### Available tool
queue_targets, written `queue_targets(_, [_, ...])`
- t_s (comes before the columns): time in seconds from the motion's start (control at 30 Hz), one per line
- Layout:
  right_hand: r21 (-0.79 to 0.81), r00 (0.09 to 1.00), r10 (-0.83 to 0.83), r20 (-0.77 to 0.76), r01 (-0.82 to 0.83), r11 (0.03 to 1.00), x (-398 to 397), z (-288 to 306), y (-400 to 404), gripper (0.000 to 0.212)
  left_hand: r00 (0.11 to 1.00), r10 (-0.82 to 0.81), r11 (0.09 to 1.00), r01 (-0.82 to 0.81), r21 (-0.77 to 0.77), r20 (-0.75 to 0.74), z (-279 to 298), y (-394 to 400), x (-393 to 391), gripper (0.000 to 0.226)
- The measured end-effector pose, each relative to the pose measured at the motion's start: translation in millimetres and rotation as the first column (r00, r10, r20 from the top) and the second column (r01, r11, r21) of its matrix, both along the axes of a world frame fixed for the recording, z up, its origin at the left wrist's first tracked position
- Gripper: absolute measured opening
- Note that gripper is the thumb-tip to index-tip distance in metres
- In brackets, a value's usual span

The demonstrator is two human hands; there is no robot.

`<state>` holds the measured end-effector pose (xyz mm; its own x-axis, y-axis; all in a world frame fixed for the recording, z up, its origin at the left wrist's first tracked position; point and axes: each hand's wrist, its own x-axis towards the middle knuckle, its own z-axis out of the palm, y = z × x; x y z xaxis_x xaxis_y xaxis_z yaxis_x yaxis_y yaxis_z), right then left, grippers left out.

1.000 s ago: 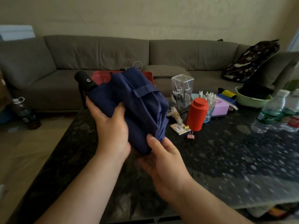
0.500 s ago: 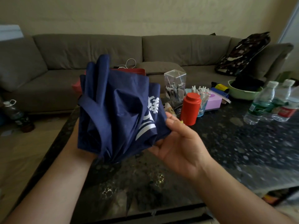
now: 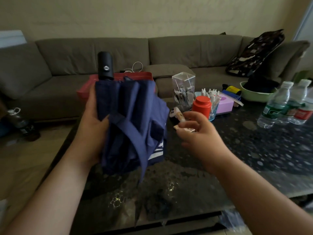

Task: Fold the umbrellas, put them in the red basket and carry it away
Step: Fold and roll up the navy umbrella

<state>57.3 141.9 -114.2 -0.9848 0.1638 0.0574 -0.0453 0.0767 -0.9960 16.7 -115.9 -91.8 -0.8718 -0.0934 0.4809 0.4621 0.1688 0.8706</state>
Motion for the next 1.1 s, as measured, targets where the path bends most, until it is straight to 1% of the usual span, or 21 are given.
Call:
queue_targets(0.07, [-0.043, 0.997, -0.052, -0.048, 0.050, 0.998, -3, 7, 6, 0.034, 0.999, -0.033, 0.999, 0.033, -0.020, 0.013, -1, 4, 3, 0.076])
queue_targets(0.17, [-0.110, 0.993, -0.004, -0.116, -0.009, 0.994, -2, 13, 4, 0.022, 0.999, -0.051, 0.994, 0.050, -0.094, -0.003, -7, 13, 8, 0.088])
queue_targets(0.27, [-0.060, 0.981, 0.096, -0.169, -0.107, 0.992, -1, 15, 0, 0.021, 0.999, -0.045, 0.980, 0.045, -0.193, 0.007, -11, 12, 7, 0.091])
queue_targets(0.37, [0.049, 0.952, 0.213, -0.220, -0.207, 0.977, -1, 17, 3, 0.026, 0.997, -0.072, 0.964, 0.075, -0.255, 0.023, -15, 14, 7, 0.093])
queue_targets(0.43, [0.139, 0.938, 0.283, -0.201, -0.259, 0.956, -1, 17, 4, 0.026, 0.996, -0.084, 0.962, 0.089, -0.259, 0.032, -20, 13, 5, 0.093])
queue_targets(0.5, [0.169, 0.932, 0.320, -0.168, -0.293, 0.941, -2, 14, 6, 0.027, 0.994, -0.095, 0.960, 0.105, -0.259, 0.052, -23, 13, 5, 0.093])
queue_targets(0.57, [0.105, 0.920, 0.362, -0.152, -0.349, 0.931, -3, 10, 7, 0.030, 0.981, -0.164, 0.961, 0.182, -0.207, 0.099, -29, 15, 5, 0.093])
queue_targets(0.63, [0.032, 0.912, 0.385, -0.139, -0.385, 0.922, -2, 8, 8, 0.032, 0.951, -0.258, 0.957, 0.276, -0.093, 0.169, -37, 24, 9, 0.087])
queue_targets(0.7, [-0.021, 0.920, 0.379, -0.094, -0.383, 0.924, -4, 4, 10, 0.026, 0.892, -0.343, 0.937, 0.345, 0.047, 0.294, -46, 35, 12, 0.077])
queue_targets(0.77, [-0.002, 0.933, 0.359, 0.013, -0.359, 0.933, -9, -9, 12, 0.022, 0.784, -0.419, 0.907, 0.383, 0.173, 0.459, -63, 46, 11, 0.064])
queue_targets(0.83, [0.045, 0.931, 0.328, 0.158, -0.338, 0.940, -15, -33, 13, 0.021, 0.695, -0.414, 0.907, 0.368, 0.203, 0.588, -87, 51, 10, 0.052])
queue_targets(0.93, [0.091, 0.896, 0.316, 0.313, -0.360, 0.929, -22, -64, 13, 0.016, 0.620, -0.331, 0.935, 0.318, 0.158, 0.711, -119, 50, 4, 0.057])
queue_targets(1.0, [0.175, 0.881, 0.292, 0.372, -0.376, 0.910, -25, -77, 12, 0.024, 0.609, -0.251, 0.961, 0.250, 0.118, 0.753, -129, 46, 0, 0.060])
queue_targets(1.03, [0.200, 0.875, 0.281, 0.393, -0.380, 0.903, -27, -81, 11, 0.029, 0.611, -0.212, 0.969, 0.230, 0.085, 0.762, -131, 43, -1, 0.063])
queue_targets(1.07, [0.213, 0.870, 0.271, 0.413, -0.381, 0.899, -28, -84, 11, 0.033, 0.631, -0.162, 0.973, 0.230, 0.017, 0.759, -134, 40, -4, 0.067])
queue_targets(1.1, [0.224, 0.867, 0.265, 0.423, -0.383, 0.896, -30, -87, 10, 0.035, 0.668, -0.098, 0.965, 0.246, -0.095, 0.738, -137, 36, -7, 0.072])
